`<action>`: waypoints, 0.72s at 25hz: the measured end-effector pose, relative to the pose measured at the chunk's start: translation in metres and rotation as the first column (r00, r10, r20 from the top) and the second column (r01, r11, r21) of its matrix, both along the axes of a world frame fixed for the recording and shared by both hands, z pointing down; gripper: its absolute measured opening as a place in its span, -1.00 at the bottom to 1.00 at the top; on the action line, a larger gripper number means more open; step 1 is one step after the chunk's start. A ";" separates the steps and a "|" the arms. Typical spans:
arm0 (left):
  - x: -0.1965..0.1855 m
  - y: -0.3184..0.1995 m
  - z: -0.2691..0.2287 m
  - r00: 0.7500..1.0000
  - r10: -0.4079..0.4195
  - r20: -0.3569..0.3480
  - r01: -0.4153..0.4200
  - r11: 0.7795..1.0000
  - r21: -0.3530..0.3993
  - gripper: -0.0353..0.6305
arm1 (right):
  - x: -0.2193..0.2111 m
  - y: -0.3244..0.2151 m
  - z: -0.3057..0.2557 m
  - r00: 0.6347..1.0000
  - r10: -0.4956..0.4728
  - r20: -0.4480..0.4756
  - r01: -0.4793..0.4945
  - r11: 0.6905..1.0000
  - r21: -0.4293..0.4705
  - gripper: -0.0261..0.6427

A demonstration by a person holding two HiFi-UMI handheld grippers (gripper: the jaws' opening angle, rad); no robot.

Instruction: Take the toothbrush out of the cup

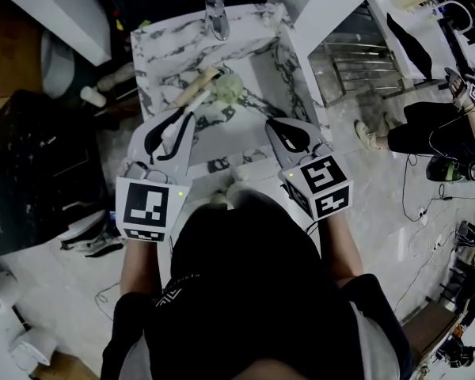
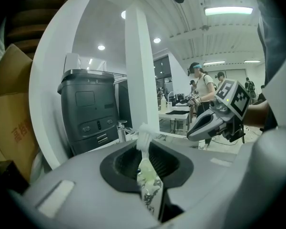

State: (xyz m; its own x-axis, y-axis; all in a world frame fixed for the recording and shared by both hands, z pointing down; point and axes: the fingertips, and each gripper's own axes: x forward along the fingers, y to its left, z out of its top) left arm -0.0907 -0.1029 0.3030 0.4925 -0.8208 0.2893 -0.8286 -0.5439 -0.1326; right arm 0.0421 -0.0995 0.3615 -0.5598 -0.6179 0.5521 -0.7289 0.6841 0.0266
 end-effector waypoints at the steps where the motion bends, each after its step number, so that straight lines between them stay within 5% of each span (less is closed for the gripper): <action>1: -0.001 0.003 -0.001 1.000 -0.001 0.000 0.001 1.000 0.003 -0.70 | -0.001 0.002 -0.001 1.000 0.000 0.000 0.000 1.000 0.002 -0.91; 18: -0.011 0.031 -0.004 1.000 -0.018 0.022 0.018 1.000 -0.009 -0.70 | 0.002 0.017 -0.012 0.999 0.035 0.019 -0.036 0.998 0.056 -0.91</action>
